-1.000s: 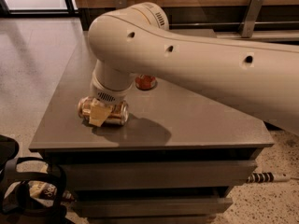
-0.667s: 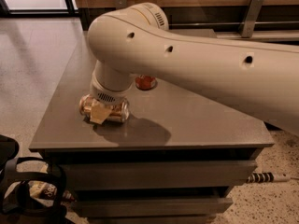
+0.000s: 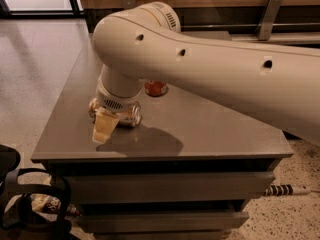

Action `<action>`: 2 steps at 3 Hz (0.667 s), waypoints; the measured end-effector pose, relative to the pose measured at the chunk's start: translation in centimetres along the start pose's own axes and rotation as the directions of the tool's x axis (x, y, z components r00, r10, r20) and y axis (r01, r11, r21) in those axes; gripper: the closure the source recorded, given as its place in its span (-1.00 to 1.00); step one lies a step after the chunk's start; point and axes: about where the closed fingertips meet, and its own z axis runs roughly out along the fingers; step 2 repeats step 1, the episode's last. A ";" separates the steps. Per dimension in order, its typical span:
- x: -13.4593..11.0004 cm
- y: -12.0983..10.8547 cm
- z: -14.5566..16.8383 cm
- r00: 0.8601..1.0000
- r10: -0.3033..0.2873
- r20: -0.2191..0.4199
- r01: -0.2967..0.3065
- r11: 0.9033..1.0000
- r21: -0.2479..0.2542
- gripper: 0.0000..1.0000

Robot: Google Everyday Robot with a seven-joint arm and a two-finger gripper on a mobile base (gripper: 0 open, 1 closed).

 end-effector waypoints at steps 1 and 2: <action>0.0 0.0 0.0 1.000 0.000 0.000 0.000 1.000 0.000 -1.00; 0.0 0.0 0.0 1.000 0.000 0.000 0.000 1.000 0.000 -1.00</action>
Offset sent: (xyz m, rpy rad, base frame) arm 0.0000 0.0000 0.0000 0.0000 0.0000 0.0000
